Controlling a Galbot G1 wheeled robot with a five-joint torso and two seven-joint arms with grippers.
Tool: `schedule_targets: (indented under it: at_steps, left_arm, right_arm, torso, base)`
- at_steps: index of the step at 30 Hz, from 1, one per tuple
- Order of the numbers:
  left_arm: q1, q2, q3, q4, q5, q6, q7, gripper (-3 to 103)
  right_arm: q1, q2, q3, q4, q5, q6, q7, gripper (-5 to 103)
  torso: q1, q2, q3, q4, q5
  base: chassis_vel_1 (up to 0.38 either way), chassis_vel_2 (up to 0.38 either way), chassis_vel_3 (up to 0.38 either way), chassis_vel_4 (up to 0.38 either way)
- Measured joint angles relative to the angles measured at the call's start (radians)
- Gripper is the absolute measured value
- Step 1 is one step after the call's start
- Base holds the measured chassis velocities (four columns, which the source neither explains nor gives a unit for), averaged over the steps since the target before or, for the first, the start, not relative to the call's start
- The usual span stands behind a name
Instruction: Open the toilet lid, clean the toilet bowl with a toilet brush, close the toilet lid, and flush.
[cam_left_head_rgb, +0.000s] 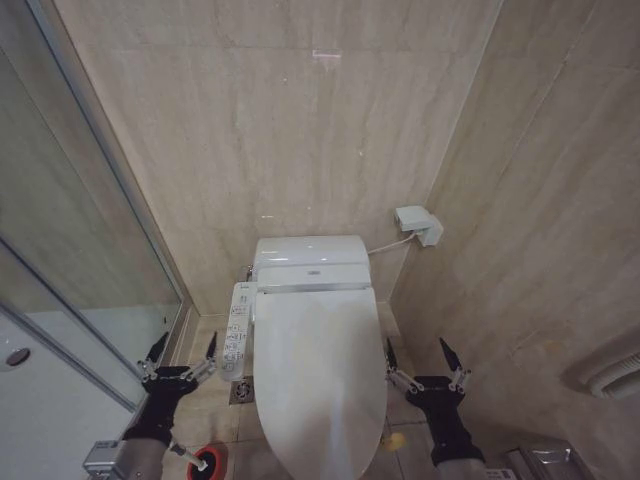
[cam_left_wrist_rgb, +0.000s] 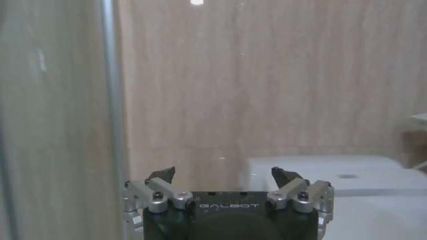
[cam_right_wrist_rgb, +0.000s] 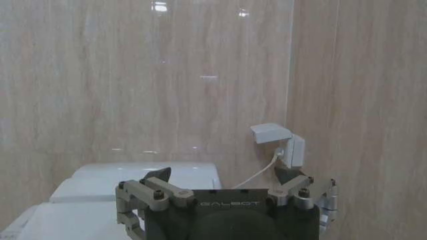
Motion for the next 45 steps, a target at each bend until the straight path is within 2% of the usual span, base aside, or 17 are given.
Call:
schedule_targets:
  at_steps: [5, 8, 9, 12, 16, 17, 23, 24, 31, 32, 39, 40, 45]
  left_arm:
    - [-0.022, 0.035, -0.071, 0.023, -0.054, -0.003, -0.003, 96]
    - [-0.053, 0.094, -0.167, 0.054, -0.145, -0.001, -0.007, 96]
    - [-0.059, 0.107, -0.184, 0.062, -0.161, 0.001, -0.007, 80]
    - [-0.072, 0.129, -0.202, 0.080, -0.187, 0.003, -0.007, 80]
    - [-0.101, 0.157, -0.194, 0.125, -0.241, -0.002, 0.015, 80]
    - [-0.118, 0.166, -0.186, 0.153, -0.251, -0.006, 0.028, 63]
    - [-0.181, 0.198, -0.156, 0.244, -0.265, -0.022, 0.057, 63]
    - [-0.192, 0.203, -0.150, 0.258, -0.272, -0.025, 0.063, 39]
    - [-0.249, 0.220, -0.124, 0.336, -0.295, -0.055, 0.115, 39]
    - [-0.260, 0.225, -0.119, 0.349, -0.298, -0.059, 0.124, 12]
    - [-0.332, 0.273, -0.091, 0.438, -0.318, -0.074, 0.174, 12]
    - [-0.347, 0.288, -0.084, 0.462, -0.324, -0.077, 0.188, 0]
    - [-0.395, 0.325, -0.055, 0.546, -0.349, -0.091, 0.243, 0]
  right_arm:
    - [0.000, 0.000, 0.000, 0.000, 0.000, 0.000, 0.000, 100]
    - [0.000, 0.000, 0.000, 0.000, 0.000, 0.000, 0.000, 100]
    - [0.000, 0.000, 0.000, 0.000, 0.000, 0.000, 0.000, 100]
    - [0.000, 0.000, 0.000, 0.000, 0.000, 0.000, 0.000, 100]
    - [0.000, 0.000, 0.000, 0.000, 0.000, 0.000, 0.000, 100]
    - [0.000, 0.000, 0.000, 0.000, 0.000, 0.000, 0.000, 100]
    - [0.000, 0.000, 0.000, 0.000, 0.000, 0.000, 0.000, 100]
    - [0.000, 0.000, 0.000, 0.000, 0.000, 0.000, 0.000, 100]
    - [0.000, 0.000, 0.000, 0.000, 0.000, 0.000, 0.000, 100]
    - [0.000, 0.000, 0.000, 0.000, 0.000, 0.000, 0.000, 100]
    - [0.000, 0.000, 0.000, 0.000, 0.000, 0.000, 0.000, 100]
    - [0.000, 0.000, 0.000, 0.000, 0.000, 0.000, 0.000, 100]
    - [0.000, 0.000, 0.000, 0.000, 0.000, 0.000, 0.000, 100]
  torso:
    - [0.000, 0.000, 0.000, 0.0000, -0.0001]
    - [0.000, 0.000, 0.000, -0.0001, 0.0002]
    - [0.000, 0.000, 0.000, -0.0001, -0.0001]
    - [0.000, 0.000, 0.000, 0.0000, 0.0001]
    - [0.000, 0.000, 0.000, -0.0001, 0.0002]
    - [0.000, 0.000, 0.000, 0.0000, 0.0001]
    - [0.000, 0.000, 0.000, -0.0002, -0.0001]
    - [0.000, 0.000, 0.000, -0.0002, 0.0000]
    - [0.000, 0.000, 0.000, 0.0000, 0.0001]
    - [0.000, 0.000, 0.000, 0.0000, 0.0000]
    - [0.000, 0.000, 0.000, -0.0002, 0.0002]
    - [0.000, 0.000, 0.000, -0.0001, 0.0002]
    - [0.000, 0.000, 0.000, 0.0001, 0.0001]
  base:
    - [0.000, 0.000, 0.000, 0.000]
    - [0.000, 0.000, 0.000, 0.000]
    - [0.000, 0.000, 0.000, 0.000]
    - [0.000, 0.000, 0.000, 0.000]
    - [0.000, 0.000, 0.000, 0.000]
    - [0.000, 0.000, 0.000, 0.000]
    - [0.000, 0.000, 0.000, 0.000]
    - [0.000, 0.000, 0.000, 0.000]
    - [0.000, 0.000, 0.000, 0.000]
    - [0.000, 0.000, 0.000, 0.000]
    - [0.000, 0.000, 0.000, 0.000]
    - [0.000, 0.000, 0.000, 0.000]
    - [0.000, 0.000, 0.000, 0.000]
